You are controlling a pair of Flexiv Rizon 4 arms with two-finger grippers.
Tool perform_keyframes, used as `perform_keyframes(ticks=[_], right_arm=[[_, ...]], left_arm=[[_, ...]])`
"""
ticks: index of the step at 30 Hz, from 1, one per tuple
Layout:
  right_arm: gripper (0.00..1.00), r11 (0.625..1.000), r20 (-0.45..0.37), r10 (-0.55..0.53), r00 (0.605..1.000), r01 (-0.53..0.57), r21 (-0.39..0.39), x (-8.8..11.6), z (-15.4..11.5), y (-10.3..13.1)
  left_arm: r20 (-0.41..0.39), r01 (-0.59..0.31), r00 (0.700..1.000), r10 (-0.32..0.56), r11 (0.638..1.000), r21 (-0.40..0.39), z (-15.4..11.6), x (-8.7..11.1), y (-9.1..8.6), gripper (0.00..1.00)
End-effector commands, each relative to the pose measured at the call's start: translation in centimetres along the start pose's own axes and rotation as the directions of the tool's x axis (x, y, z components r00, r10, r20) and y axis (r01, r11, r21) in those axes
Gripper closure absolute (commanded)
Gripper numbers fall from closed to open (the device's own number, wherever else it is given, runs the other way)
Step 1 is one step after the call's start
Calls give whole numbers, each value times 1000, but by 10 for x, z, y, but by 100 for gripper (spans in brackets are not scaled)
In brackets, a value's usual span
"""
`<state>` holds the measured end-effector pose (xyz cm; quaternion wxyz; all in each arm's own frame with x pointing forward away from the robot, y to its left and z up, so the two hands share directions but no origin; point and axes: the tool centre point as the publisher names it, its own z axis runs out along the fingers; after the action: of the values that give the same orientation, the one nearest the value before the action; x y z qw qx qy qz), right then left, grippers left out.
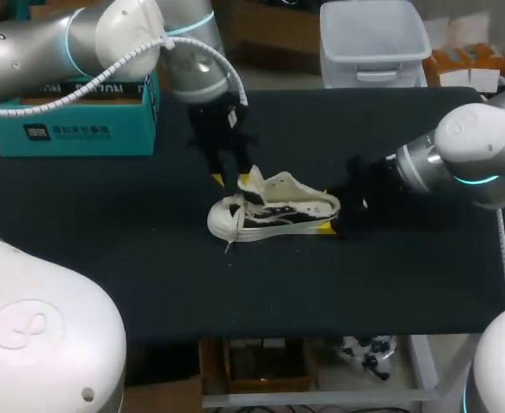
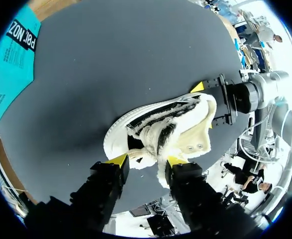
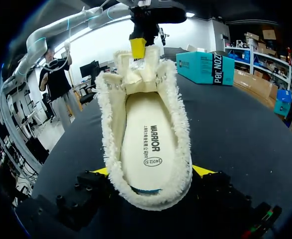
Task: Open the shoe tongue, take the insole out of the shoe, put the insole back into the shoe, and pack the shoe into the shoebox
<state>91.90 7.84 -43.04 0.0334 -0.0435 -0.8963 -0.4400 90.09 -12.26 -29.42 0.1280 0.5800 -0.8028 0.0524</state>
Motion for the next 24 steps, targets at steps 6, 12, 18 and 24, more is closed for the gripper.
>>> perform_keyframes(ticks=[6,12,18,24], right_arm=[[100,1000,0,-1,1000,1,-1,2,8,-6],[100,1000,0,-1,1000,1,-1,2,8,-6],[100,1000,0,-1,1000,1,-1,2,8,-6],[100,1000,0,-1,1000,1,-1,2,8,-6]], left_arm=[[142,-403,911,387,908,112,-46,40,29,100],[117,-887,449,886,457,-62,-57,35,34,100],[117,-887,449,886,457,-62,-57,35,34,100],[117,-887,449,886,457,-62,-57,35,34,100]])
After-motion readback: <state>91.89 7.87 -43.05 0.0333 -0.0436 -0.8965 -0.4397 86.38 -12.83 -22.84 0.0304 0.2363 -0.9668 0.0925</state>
